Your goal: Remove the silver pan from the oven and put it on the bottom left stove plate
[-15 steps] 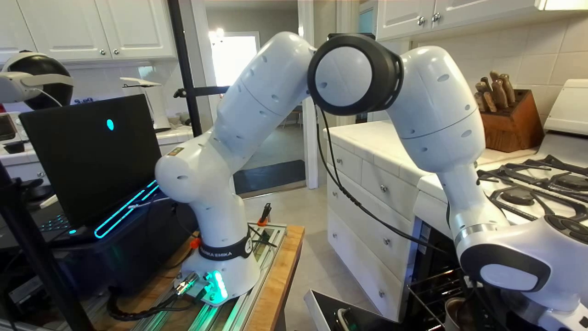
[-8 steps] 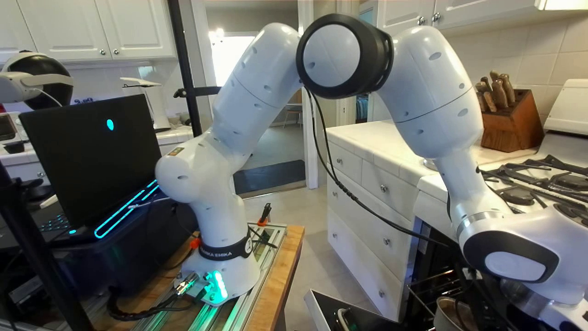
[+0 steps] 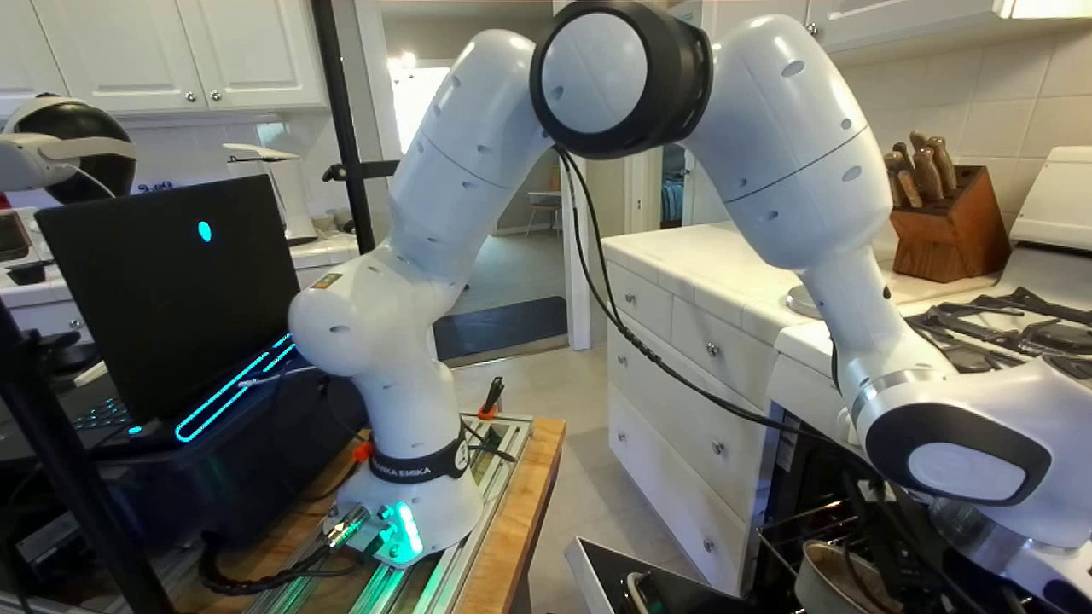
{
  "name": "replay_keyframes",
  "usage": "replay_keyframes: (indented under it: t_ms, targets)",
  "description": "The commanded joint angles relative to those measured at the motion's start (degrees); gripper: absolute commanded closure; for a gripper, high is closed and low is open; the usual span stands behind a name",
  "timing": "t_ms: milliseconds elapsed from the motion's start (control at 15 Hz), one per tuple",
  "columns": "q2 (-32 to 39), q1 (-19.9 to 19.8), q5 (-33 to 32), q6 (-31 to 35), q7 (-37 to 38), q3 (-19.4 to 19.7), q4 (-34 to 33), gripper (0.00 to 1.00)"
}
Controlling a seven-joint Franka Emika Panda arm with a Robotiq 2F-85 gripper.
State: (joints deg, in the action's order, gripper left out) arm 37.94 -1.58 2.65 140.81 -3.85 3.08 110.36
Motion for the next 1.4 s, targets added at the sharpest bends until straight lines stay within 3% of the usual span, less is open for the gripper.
replay_keyframes:
  t_ms: [0,600,1333]
  targets:
    - [-7.6,0.0,-3.0,-3.7,-0.1,0.3,7.0,0.98]
    - [-24.5,-0.6,-7.8,-3.1,-4.2,-0.2,22.2,0.98]
    - [-36.1,-0.4,2.7,0.8,-15.5,-4.2,25.8,0.98]
